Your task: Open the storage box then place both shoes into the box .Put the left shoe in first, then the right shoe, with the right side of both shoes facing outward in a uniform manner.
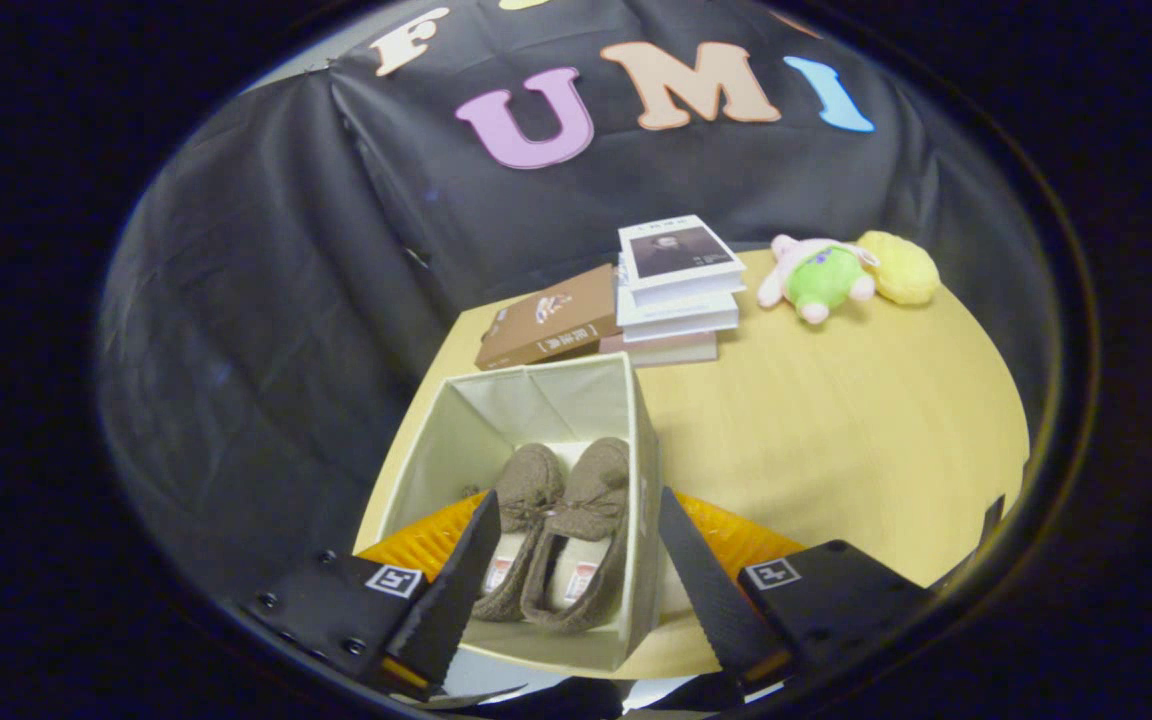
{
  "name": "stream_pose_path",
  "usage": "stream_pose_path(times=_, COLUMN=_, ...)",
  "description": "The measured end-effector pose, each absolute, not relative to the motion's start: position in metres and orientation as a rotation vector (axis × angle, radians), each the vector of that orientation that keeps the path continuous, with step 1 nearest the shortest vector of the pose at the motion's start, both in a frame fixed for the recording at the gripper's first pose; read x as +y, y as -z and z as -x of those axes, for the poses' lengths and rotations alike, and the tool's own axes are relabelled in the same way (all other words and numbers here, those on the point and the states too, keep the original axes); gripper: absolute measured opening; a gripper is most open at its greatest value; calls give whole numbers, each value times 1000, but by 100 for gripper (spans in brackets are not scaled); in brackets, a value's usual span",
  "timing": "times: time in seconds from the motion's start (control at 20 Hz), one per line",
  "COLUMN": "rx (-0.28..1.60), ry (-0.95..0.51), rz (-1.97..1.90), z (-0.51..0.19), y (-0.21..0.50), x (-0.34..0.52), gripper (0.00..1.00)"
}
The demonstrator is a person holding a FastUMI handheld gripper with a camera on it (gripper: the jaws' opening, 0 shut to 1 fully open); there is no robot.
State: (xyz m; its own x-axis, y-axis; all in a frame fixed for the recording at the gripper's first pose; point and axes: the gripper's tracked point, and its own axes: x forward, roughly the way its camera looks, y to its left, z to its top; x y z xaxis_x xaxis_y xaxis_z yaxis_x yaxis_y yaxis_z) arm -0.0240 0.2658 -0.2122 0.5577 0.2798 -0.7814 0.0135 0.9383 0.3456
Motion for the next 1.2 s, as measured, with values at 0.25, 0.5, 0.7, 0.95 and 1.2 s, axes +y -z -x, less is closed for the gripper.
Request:
stream_pose_path(times=0.25, rx=773, ry=-301, rz=-277, z=6, y=160, x=261, gripper=100)
stream_pose_path(times=0.5, rx=563, ry=-289, rz=-168, z=-12, y=107, x=208, gripper=100)
stream_pose_path(times=0.7, rx=457, ry=-215, rz=-99, z=-19, y=78, x=146, gripper=100)
stream_pose_path(times=0.95, rx=323, ry=-92, rz=-87, z=-18, y=39, x=64, gripper=100)
stream_pose_path(times=1.2, rx=237, ry=36, rz=-78, z=6, y=24, x=-19, gripper=100)
